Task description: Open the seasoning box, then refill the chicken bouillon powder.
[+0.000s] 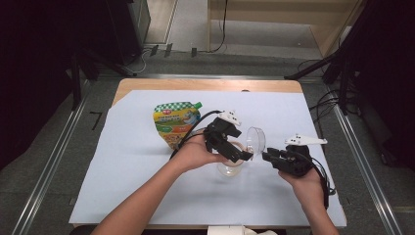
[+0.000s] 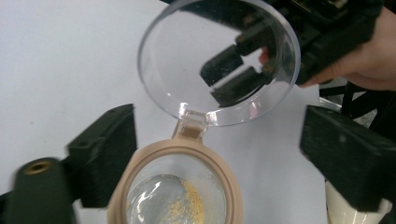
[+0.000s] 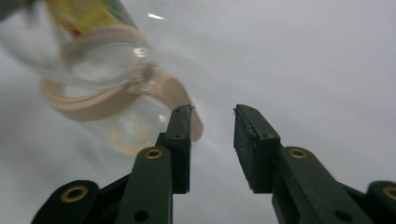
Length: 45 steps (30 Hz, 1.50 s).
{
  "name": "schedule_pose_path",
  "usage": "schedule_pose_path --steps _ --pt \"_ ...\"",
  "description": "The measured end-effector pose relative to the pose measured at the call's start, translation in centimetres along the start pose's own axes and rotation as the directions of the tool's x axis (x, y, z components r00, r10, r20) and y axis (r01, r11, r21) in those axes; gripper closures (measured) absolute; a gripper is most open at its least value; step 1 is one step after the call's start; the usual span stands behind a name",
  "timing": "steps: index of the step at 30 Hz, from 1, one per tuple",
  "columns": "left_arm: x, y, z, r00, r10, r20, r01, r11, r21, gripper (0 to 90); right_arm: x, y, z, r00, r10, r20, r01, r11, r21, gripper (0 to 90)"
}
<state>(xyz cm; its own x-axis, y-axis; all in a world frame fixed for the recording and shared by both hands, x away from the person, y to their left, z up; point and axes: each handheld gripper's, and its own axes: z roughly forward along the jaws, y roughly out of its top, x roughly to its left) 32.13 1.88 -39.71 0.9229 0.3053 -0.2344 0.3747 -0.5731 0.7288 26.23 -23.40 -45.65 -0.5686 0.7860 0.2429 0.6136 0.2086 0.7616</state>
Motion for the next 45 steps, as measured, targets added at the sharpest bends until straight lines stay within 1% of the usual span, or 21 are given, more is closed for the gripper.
schedule_pose_path --steps 3,6,8,11,14,16,19,20,21,22,26,28,31,34,35,37,38,39,42,43,45 --pt "0.1 -0.3 -0.7 0.9999 -0.012 -0.003 0.012 0.9999 0.000 15.5 0.9 -0.3 -0.4 0.9995 -0.029 -0.010 0.029 1.000 -0.002 65.2" --pt "0.2 -0.9 -1.4 0.9999 -0.013 -0.006 0.013 0.9999 0.010 17.3 1.5 -0.7 -0.8 0.9990 -0.022 -0.038 0.023 1.000 0.010 63.3" --pt "0.2 -1.3 -2.0 0.9999 -0.012 0.002 0.012 0.9999 0.010 25.1 2.0 -1.0 -1.0 0.9977 -0.029 -0.061 0.030 1.000 0.011 60.8" --pt "0.1 -1.8 -2.5 0.9999 -0.005 0.009 0.005 0.9999 -0.009 32.6 2.9 -1.4 -1.2 0.9942 -0.047 -0.097 0.047 0.999 0.001 58.3" --pt "-0.3 -2.5 -3.5 0.9999 0.017 0.000 -0.017 0.9997 -0.018 37.1 4.2 -1.6 -1.1 0.9887 -0.081 -0.126 0.082 0.997 0.002 57.8" --pt "-0.4 -2.8 -4.1 0.9996 0.021 -0.021 -0.022 0.9996 -0.021 38.5 5.1 -1.6 -0.9 0.9834 -0.105 -0.148 0.108 0.994 0.016 57.8" --pt "0.0 -3.2 -5.0 0.9985 0.012 -0.053 -0.013 0.9997 -0.020 39.3 6.4 -1.6 -0.4 0.9744 -0.132 -0.182 0.138 0.990 0.019 57.3" --pt "0.2 -3.4 -5.4 0.9992 0.005 -0.040 -0.006 0.9996 -0.026 41.7 6.8 -1.6 -0.2 0.9713 -0.141 -0.192 0.147 0.989 0.021 56.7" --pt "0.3 -3.6 -5.7 0.9995 -0.007 -0.031 0.006 0.9994 -0.034 47.1 7.1 -1.6 0.1 0.9679 -0.151 -0.201 0.160 0.987 0.026 55.9" --pt "0.4 -3.8 -6.0 0.9995 -0.013 -0.028 0.012 0.9993 -0.034 48.0 7.5 -1.6 0.3 0.9662 -0.153 -0.208 0.163 0.986 0.034 55.1" --pt "1.1 -4.6 -6.9 0.9986 -0.052 -0.010 0.052 0.9985 -0.017 48.6 8.3 -1.6 0.9 0.9570 -0.170 -0.235 0.185 0.982 0.046 54.7" --pt "1.2 -4.8 -7.1 0.9983 -0.058 -0.006 0.058 0.9983 -0.011 49.1 8.4 -1.6 1.1 0.9547 -0.176 -0.240 0.193 0.980 0.048 54.4" --pt "1.7 -5.7 -8.1 0.9970 -0.066 -0.040 0.065 0.9978 -0.008 45.0 8.5 -1.5 1.3 0.9533 -0.180 -0.243 0.197 0.979 0.048 53.8" --pt "1.9 -6.0 -8.7 0.9959 -0.075 -0.050 0.075 0.9971 -0.017 42.1 8.6 -1.4 1.6 0.9508 -0.187 -0.247 0.205 0.978 0.049 53.3" --pt "2.1 -6.3 -9.5 0.9950 -0.082 -0.056 0.081 0.9964 -0.027 42.0 8.9 -1.4 1.9 0.9489 -0.192 -0.250 0.212 0.976 0.054 52.9" --pt "2.4 -6.6 -10.3 0.9948 -0.085 -0.057 0.083 0.9960 -0.034 41.5 9.2 -1.4 2.3 0.9438 -0.211 -0.255 0.233 0.971 0.057 52.4" --pt "2.5 -6.8 -10.7 0.9937 -0.095 -0.059 0.093 0.9949 -0.040 41.1 9.3 -1.4 2.5 0.9405 -0.221 -0.258 0.243 0.968 0.056 52.4" --pt "2.7 -7.0 -11.1 0.9932 -0.100 -0.059 0.098 0.9946 -0.034 40.5 9.4 -1.4 2.7 0.9381 -0.230 -0.259 0.252 0.966 0.056 52.5" --pt "3.0 -7.4 -11.7 0.9912 -0.113 -0.069 0.111 0.9932 -0.035 39.9 9.7 -1.4 2.9 0.9353 -0.235 -0.264 0.258 0.965 0.053 52.5" --pt "3.2 -7.6 -12.2 0.9904 -0.113 -0.080 0.110 0.9933 -0.035 39.9 9.8 -1.4 3.0 0.9329 -0.239 -0.269 0.261 0.964 0.047 52.5" --pt "3.6 -8.1 -13.0 0.9873 -0.128 -0.095 0.123 0.9912 -0.048 39.6 9.9 -1.3 3.1 0.9320 -0.241 -0.271 0.263 0.964 0.049 52.6"
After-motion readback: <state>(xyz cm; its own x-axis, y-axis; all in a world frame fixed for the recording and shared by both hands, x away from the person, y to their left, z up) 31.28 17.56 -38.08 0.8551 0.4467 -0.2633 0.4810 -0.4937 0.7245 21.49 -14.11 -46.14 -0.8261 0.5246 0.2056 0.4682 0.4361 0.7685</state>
